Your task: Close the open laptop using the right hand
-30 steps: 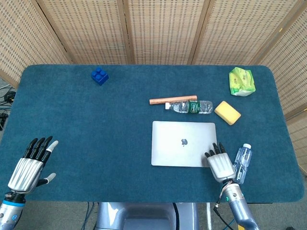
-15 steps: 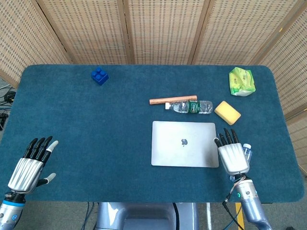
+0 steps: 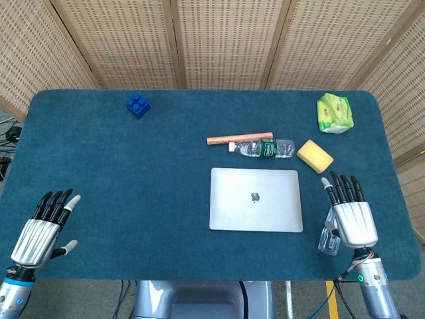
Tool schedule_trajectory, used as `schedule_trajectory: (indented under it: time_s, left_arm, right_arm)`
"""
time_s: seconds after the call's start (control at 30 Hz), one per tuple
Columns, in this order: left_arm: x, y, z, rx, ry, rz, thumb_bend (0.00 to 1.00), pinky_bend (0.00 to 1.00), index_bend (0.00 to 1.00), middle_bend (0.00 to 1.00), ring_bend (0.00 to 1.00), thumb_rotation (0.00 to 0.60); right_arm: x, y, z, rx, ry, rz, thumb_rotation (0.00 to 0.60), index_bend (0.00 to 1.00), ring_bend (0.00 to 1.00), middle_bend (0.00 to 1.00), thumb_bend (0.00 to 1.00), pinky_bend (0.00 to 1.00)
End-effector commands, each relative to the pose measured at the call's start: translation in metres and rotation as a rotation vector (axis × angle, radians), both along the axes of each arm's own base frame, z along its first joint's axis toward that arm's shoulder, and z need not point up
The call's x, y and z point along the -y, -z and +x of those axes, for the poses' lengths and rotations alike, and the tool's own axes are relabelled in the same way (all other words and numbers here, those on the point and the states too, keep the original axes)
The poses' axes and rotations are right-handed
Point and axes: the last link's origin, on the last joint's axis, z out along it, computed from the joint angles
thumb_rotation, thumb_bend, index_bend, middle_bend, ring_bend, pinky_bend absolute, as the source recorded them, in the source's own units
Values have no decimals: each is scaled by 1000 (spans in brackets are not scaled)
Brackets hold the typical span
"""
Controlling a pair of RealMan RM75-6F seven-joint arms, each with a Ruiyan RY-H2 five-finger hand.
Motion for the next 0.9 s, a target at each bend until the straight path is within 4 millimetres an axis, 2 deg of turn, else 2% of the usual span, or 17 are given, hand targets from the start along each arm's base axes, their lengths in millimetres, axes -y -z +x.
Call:
schedule_trajectory:
  time_s: [0.03,0.2,0.23,0.3,0.33,0.4,0.9]
  left_arm:
    - [0,0,0,0,0,0,74,0,0,0,0,600]
    - [0,0,0,0,0,0,74,0,0,0,0,600]
    - [-38,-31,11,78,-7,100,74,0,0,0,0,600]
    - [-58,-43,16,81,-13,80,74,0,0,0,0,600]
    - [-75,-53,22,78,-6,83,74,0,0,0,0,600]
    - [-88,-58,25,73,-13,68,74,0,0,0,0,600]
    - [-77,-52,16,42,-11,86,74,0,0,0,0,600]
  right_arm:
    - [-26,-15,-21,63,-12,-16,600,0,0,0,105,0]
    - [-43,-17,-28,67,-52,-24,600,0,0,0,109,0]
    - [-46,-17,-30,65,-60,-26,600,0,0,0,116,0]
    - [-50,-15,-32,66,-65,-23,600,0,0,0,129,0]
    - [-52,-14,-33,68,-67,-20,600,0,0,0,131,0]
    - [-54,-13,-34,75,-69,-16,600,0,0,0,131,0]
    - [-58,-13,-32,72,-92,14,600,0,0,0,156,0]
